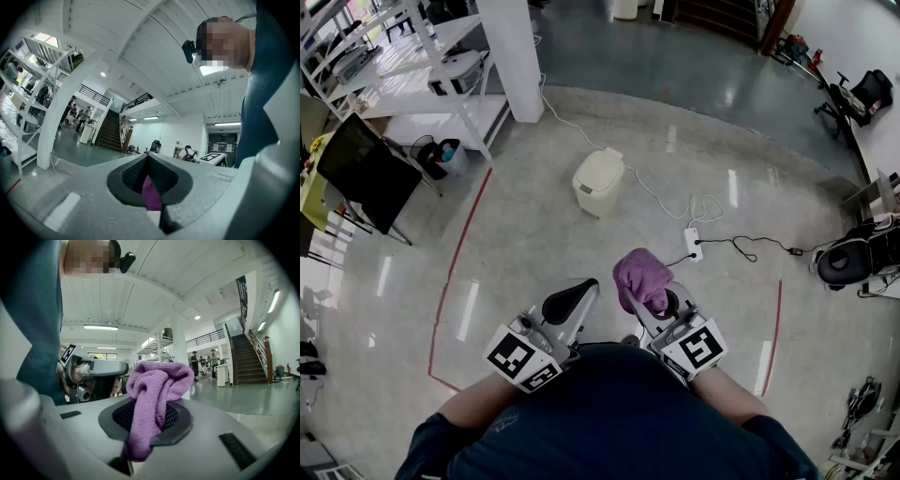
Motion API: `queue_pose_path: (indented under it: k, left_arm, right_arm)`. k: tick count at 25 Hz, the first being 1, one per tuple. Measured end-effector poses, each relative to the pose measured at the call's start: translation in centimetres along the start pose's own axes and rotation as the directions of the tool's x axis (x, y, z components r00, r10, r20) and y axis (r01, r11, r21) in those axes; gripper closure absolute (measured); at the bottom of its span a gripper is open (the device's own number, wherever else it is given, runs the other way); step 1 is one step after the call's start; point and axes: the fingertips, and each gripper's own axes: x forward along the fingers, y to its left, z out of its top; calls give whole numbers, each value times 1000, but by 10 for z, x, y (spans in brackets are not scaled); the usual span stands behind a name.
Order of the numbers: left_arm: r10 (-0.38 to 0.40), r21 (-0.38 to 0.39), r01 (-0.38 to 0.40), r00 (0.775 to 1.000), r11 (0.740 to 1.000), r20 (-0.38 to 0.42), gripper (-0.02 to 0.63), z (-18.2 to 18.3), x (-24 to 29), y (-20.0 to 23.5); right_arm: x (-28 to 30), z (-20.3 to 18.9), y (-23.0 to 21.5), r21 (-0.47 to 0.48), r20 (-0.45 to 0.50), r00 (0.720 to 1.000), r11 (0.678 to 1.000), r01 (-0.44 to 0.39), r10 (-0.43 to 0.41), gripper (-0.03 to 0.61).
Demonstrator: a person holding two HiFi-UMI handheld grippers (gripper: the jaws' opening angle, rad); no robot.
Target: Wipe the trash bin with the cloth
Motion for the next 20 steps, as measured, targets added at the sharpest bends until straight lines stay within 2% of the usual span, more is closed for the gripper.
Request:
queue_pose_path:
  k: [13,20]
  left_arm:
    - [4,5,-4,1000,1000,-24,615,-7,29,-12]
    - [38,14,-38,999,999,-39,615,-18,57,-33]
  right_arm:
    - [-16,-4,-25,24,19,1000,1000,5,-5,509]
    - [-44,-11,-53,29,36,999,1000,-9,8,509]
